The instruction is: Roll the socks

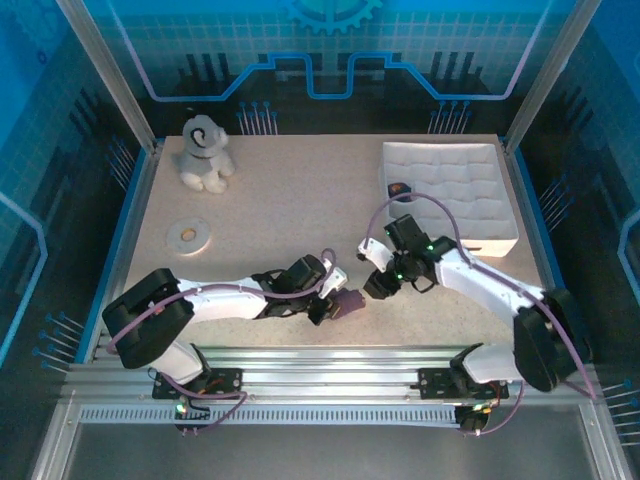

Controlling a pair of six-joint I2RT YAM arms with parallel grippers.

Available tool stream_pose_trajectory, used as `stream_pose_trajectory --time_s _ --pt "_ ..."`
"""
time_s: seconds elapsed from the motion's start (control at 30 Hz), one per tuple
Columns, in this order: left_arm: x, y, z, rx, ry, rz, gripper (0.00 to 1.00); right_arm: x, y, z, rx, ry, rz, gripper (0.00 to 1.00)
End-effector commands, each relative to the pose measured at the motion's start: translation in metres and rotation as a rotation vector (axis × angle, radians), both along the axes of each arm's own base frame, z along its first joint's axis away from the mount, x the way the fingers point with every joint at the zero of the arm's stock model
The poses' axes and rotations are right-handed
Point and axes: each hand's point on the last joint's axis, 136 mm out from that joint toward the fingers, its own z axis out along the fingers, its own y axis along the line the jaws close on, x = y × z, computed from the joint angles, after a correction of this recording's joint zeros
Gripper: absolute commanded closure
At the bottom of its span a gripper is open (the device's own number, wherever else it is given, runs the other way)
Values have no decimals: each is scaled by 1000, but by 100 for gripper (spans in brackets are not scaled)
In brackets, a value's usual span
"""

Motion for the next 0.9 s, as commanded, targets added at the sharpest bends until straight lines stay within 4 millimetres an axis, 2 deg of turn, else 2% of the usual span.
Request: stream_pose_trajectory --time_s 0.0,0.17,0.33,0.6,0.87 --pt "-36 36 -41 105 239 52 100 12 2 23 41 -224 25 55" --pt "-34 38 -41 42 297 96 100 -2 14 30 0 -484 210 50" --pt "-33 36 -43 -23 360 106 100 -20 33 12 -186 -680 480 48" --pt "-34 33 -44 -85 425 104 100 -19 52 -11 -348 -764 685 47" --pt "-36 31 -49 -108 480 100 100 -16 54 -25 -428 -806 780 45"
